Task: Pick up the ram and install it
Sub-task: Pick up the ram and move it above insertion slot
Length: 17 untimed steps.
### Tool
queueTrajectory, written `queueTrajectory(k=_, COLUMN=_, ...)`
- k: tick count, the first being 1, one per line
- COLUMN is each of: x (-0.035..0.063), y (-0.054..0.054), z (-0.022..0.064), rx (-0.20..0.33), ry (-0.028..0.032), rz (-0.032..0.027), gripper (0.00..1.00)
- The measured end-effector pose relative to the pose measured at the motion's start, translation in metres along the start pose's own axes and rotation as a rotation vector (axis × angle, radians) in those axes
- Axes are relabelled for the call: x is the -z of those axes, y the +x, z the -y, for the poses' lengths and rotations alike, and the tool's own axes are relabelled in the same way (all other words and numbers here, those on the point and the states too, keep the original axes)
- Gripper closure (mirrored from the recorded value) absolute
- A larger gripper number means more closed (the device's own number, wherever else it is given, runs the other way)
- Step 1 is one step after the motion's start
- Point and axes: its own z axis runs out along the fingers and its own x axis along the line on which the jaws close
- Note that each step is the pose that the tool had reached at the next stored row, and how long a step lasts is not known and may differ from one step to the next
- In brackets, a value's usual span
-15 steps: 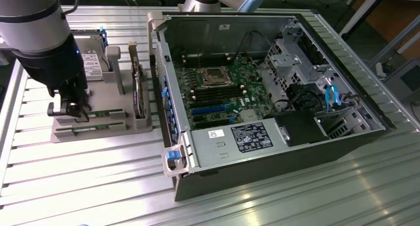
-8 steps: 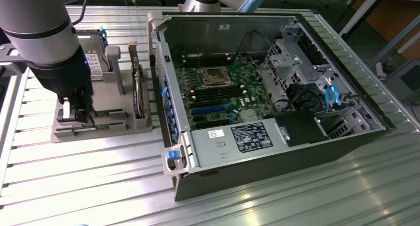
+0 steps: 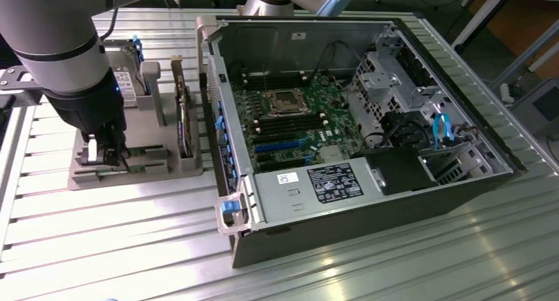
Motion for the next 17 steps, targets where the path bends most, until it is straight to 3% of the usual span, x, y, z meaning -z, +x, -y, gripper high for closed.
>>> queueTrajectory(k=8, x=-0.0146, y=-0.001, z=-0.0006, rx=0.0, ry=0.0001, rz=0.0, gripper=0.71)
queueTrajectory(k=11, x=-0.0156, y=-0.001, z=-0.0007, rx=0.0, ry=0.0, rz=0.0, gripper=0.71)
queueTrajectory(k=13, x=-0.0156, y=-0.001, z=-0.0007, rx=0.0, ry=-0.0001, rz=-0.0001, gripper=0.89)
queueTrajectory(k=17, x=-0.0156, y=-0.001, z=-0.0007, rx=0.0, ry=0.0, rz=-0.0001, gripper=0.89)
